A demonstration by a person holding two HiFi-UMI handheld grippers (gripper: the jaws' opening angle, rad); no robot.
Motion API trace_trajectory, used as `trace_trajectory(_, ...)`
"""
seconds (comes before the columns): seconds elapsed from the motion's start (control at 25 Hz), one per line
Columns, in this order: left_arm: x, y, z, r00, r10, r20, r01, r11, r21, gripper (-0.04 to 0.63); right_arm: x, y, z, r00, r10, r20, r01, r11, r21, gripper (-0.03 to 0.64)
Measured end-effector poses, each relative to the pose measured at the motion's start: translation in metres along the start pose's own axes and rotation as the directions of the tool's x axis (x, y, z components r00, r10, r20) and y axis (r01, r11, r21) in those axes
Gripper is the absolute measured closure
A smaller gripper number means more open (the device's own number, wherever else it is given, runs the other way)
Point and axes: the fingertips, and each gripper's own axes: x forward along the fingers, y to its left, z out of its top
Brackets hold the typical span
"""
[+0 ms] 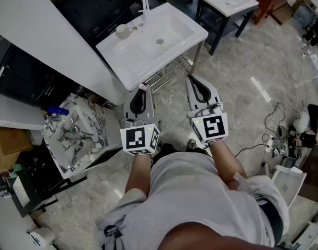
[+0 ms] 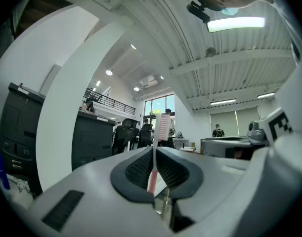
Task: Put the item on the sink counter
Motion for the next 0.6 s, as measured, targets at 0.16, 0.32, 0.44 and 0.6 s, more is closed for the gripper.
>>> trace_trajectory(0.16, -0.005, 0.01, -0.009, 1.0, 0.0, -0.01, 0.0, 1.0, -0.01, 0.568, 0.005, 0.01, -0.009, 0.999, 0.01, 0.046, -0.01, 1.0, 0.001, 0.612)
trace_trajectory(0.32, -0.013, 0.024, -0.023, 0.999, 0.0, -0.037, -0.001, 1.0, -0.025, 0.568, 0.012, 0.026, -0.024, 1.0, 0.017, 0.021, -0.017, 1.0, 0.015, 0.612)
trace_trajectory(0.44, -0.023, 0.04, -0.031, 0.999, 0.007, -0.051, -0.008, 0.999, -0.037, 0.568, 0.018, 0.044, -0.027, 1.0, 0.018, 0.0, -0.018, 1.0, 0.012, 0.612)
trace_trajectory(0.6, -0.031, 0.06, -0.037, 0.998, 0.001, -0.057, -0.005, 0.998, -0.062, 0.568, 0.03, 0.07, -0.025, 0.999, 0.045, 0.0, -0.045, 0.999, -0.007, 0.612)
